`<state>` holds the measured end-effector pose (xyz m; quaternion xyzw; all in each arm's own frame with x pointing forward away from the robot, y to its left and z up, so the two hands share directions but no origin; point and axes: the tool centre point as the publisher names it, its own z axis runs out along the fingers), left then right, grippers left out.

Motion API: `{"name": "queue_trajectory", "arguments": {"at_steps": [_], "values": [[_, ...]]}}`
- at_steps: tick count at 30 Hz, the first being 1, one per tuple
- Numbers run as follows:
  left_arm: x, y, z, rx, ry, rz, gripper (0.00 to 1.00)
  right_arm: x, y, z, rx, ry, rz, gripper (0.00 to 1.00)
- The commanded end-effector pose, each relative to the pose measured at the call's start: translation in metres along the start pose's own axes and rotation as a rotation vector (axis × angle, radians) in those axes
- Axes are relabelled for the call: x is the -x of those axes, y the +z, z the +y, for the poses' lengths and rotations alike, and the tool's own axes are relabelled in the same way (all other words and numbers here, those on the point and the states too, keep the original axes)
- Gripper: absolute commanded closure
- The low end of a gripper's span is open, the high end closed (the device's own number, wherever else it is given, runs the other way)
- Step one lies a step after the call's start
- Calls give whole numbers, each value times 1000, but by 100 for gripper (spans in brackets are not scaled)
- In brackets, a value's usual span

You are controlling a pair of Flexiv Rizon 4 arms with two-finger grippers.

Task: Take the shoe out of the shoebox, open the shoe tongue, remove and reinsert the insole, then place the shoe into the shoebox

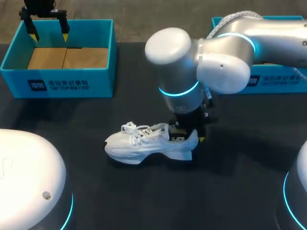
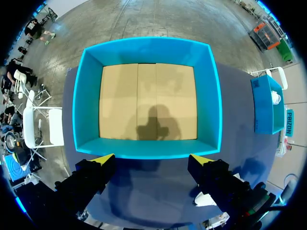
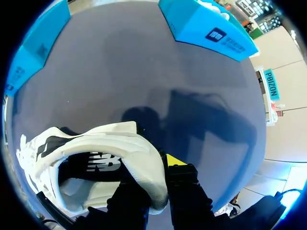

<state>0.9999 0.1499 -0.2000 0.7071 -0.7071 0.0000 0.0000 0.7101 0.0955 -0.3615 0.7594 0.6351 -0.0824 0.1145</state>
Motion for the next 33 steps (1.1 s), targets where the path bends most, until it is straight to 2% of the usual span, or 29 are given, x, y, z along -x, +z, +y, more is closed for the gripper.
{"name": "queue_trajectory", "arguments": {"at_steps": [1, 9, 10, 11, 13, 14, 21, 25, 28, 31, 32, 33], "values": [[0, 0, 0, 0, 0, 0, 0, -5, 13, 2, 0, 1, 9, 100], [0, 0, 0, 0, 0, 0, 0, -1, 17, 2, -8, 11, 14, 100], [0, 0, 0, 0, 0, 0, 0, -1, 17, 2, -8, 11, 15, 95], [0, 0, 0, 0, 0, 0, 0, -1, 17, 1, -12, 14, 15, 73], [0, 0, 0, 0, 0, 0, 0, 0, 15, 1, -17, 13, 24, 50], [0, 0, 0, 0, 0, 0, 0, 0, 12, 0, -20, 12, 30, 0], [0, 0, 0, 0, 0, 0, 0, 3, -25, -9, 17, -71, 92, 0], [0, 0, 0, 0, 0, 0, 0, 4, -49, -10, 81, -210, 141, 0], [0, 0, 0, 0, 0, 0, 0, 3, -59, -9, 136, -341, 174, 0], [0, 0, 0, 0, 0, 0, 0, 0, -69, -8, 192, -530, 234, 0], [0, 0, 0, 0, 0, 0, 0, -3, -73, -8, 216, -646, 285, 0], [0, 0, 0, 0, 0, 0, 0, -4, -75, -9, 229, -698, 311, 0]]}}
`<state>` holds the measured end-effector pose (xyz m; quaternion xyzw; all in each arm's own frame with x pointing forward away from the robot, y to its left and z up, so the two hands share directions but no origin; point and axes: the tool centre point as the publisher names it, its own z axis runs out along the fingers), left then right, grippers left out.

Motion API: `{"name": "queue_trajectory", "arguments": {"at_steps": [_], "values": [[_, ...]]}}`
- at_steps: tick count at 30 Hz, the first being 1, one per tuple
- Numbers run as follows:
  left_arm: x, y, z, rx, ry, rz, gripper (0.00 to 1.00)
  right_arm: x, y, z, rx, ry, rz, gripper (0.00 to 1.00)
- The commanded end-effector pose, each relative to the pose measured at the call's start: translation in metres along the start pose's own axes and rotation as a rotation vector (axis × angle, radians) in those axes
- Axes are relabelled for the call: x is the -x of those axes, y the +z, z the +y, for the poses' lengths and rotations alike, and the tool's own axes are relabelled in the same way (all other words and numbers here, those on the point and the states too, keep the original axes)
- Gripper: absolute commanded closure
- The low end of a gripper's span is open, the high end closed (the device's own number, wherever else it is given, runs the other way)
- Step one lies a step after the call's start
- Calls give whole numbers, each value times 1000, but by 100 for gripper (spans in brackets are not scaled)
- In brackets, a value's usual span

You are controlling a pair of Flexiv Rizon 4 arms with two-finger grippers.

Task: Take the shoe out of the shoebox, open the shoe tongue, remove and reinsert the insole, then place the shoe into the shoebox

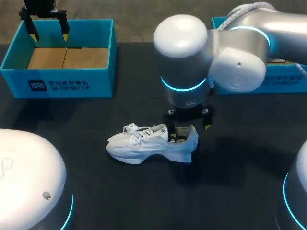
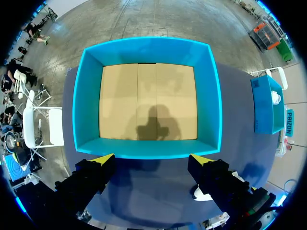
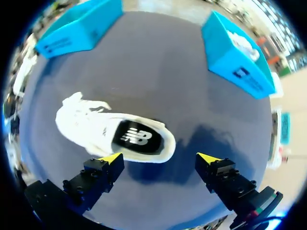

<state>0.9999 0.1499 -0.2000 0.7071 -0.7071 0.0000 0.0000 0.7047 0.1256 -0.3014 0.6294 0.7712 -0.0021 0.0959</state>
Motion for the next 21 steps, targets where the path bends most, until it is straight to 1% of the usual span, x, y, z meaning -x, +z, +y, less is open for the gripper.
{"name": "queue_trajectory", "arguments": {"at_steps": [1, 2, 3, 4, 5, 7, 10, 11, 12, 13, 14, 21], "values": [[0, 0, 0, 0, 0, 0, 0, 1, -13, -2, 135, -435, 197, 0], [0, 0, 0, 0, 0, 0, 0, 0, -15, -1, 141, -497, 227, 0], [0, 0, 0, 0, 0, 0, 0, -3, -16, 0, 162, -592, 253, 0], [0, 0, 0, 0, 0, 0, 0, -5, -17, 1, 170, -643, 270, 0], [0, 0, 0, 0, 0, 0, 0, -8, -18, 2, 190, -756, 304, 0], [0, 0, 0, 0, 0, 0, 0, -12, -19, 5, 214, -896, 342, 0], [0, 0, 0, 0, 0, 0, 0, -18, -23, 7, 264, -1107, 384, 0], [0, 0, 0, 0, 0, 0, 0, -19, -24, 7, 275, -1151, 393, 0], [0, 0, 0, 0, 0, 0, 0, -21, -27, 7, 307, -1230, 390, 0], [0, 0, 0, 0, 0, 0, 0, -22, -28, 6, 326, -1258, 387, 0], [0, 0, 0, 0, 0, 0, 0, -23, -30, 6, 327, -1331, 379, 0], [0, 0, 0, 0, 0, 0, 0, -23, -30, 6, 327, -1331, 379, 0]]}}
